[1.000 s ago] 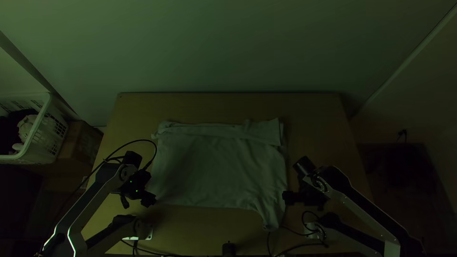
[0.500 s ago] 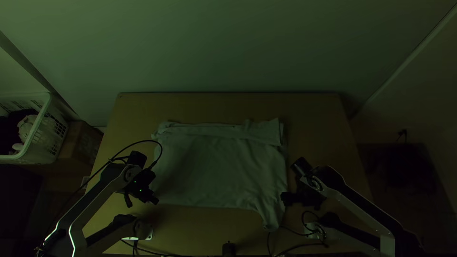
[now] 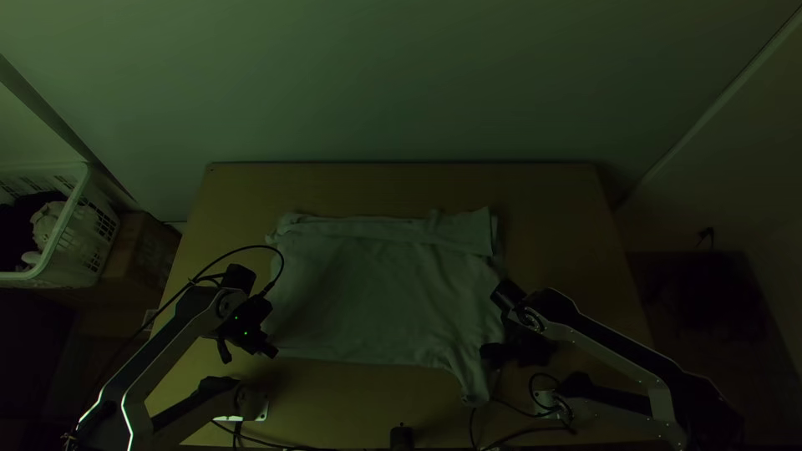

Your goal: Fold the t-shirt

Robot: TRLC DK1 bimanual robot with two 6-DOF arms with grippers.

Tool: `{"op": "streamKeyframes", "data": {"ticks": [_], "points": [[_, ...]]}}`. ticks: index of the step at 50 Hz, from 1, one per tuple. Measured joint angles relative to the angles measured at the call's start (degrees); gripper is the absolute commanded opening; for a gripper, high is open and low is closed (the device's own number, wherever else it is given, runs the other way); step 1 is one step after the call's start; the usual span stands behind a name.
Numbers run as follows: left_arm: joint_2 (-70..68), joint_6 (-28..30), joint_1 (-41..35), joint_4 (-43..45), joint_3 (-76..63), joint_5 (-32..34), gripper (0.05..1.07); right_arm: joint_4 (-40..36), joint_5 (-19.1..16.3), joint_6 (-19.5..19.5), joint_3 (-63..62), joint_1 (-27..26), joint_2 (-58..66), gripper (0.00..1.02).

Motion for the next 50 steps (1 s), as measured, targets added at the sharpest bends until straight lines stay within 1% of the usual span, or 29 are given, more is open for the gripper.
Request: {"op": "streamKeyframes", "data": {"ticks": [3, 4, 6, 7, 11, 13, 14, 21, 32, 38, 50], "points": [[0.02, 0.35, 0.50, 0.17, 0.00, -0.02, 0.08, 0.37, -0.22, 0.00, 0.02, 1.11, 1.11, 0.76], [0.02, 0.44, 0.70, 0.20, 0.00, -0.02, 0.08, 0.39, -0.22, 0.00, 0.02, 1.40, 1.57, 0.74], [0.02, 0.68, 0.85, 0.20, 0.00, 0.00, 0.08, 0.48, -0.48, 0.02, 0.02, 1.86, 2.67, 0.66], [0.02, 0.83, 0.94, 0.20, 0.00, 0.00, 0.08, 0.39, -0.59, 0.00, 0.24, 2.10, 3.21, 0.59], [0.02, 0.85, 1.07, 0.28, 0.00, 0.00, 0.08, 0.61, -0.63, 0.13, 0.90, 2.73, 4.66, 0.24], [0.04, 0.85, 1.09, 0.42, 0.00, 0.00, 0.08, 1.29, -0.66, 0.44, 1.11, 3.30, 4.90, 0.05], [0.07, 0.85, 1.09, 0.46, 0.00, -0.02, 0.08, 1.75, -0.63, 0.74, 1.22, 3.72, 4.90, 0.02], [0.39, 1.07, 1.18, 0.76, 0.00, -0.02, 0.08, 6.23, -0.63, 1.33, 2.01, 6.12, 4.83, 0.03], [0.39, 2.43, 3.39, 0.74, 0.33, 0.00, 0.08, 7.54, 0.02, 1.27, 2.05, 5.46, 2.78, 0.03], [0.39, 2.80, 4.13, 0.70, 1.25, 0.00, 0.08, 6.27, 0.72, 0.57, 2.08, 2.78, -0.85, 0.03], [0.39, 4.52, 6.58, 0.79, 3.41, 0.24, 0.08, 0.79, 2.51, -4.44, 3.76, -5.84, -4.09, 0.03]]}}
